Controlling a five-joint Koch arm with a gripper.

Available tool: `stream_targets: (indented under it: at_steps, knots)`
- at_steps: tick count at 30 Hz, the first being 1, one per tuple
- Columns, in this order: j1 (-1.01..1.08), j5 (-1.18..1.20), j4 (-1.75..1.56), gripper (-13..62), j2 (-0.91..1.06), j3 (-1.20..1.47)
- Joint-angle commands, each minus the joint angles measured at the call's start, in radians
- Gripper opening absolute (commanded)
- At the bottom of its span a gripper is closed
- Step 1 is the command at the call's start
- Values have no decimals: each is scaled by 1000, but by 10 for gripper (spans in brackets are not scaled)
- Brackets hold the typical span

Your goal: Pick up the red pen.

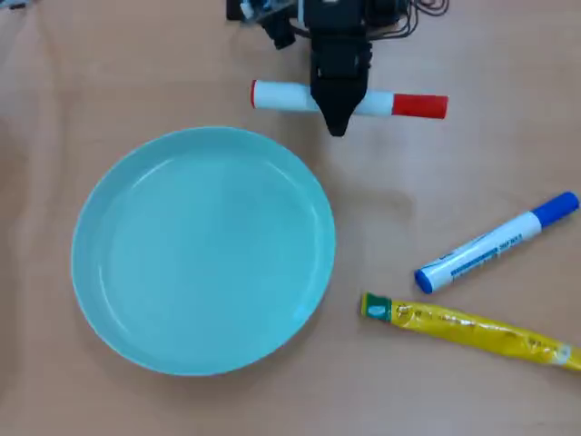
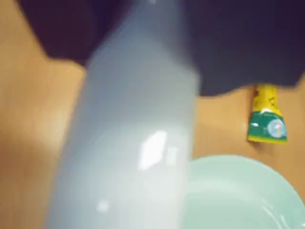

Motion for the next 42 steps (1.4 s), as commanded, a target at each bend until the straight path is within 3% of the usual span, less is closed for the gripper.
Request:
stream_targets:
  at_steps: [1,38,42]
  knots:
    - [2,-43,-101,-64,100,0]
    - [46,-149,-950,-63,109,864]
    - [44,-195,-916,-63,107,864]
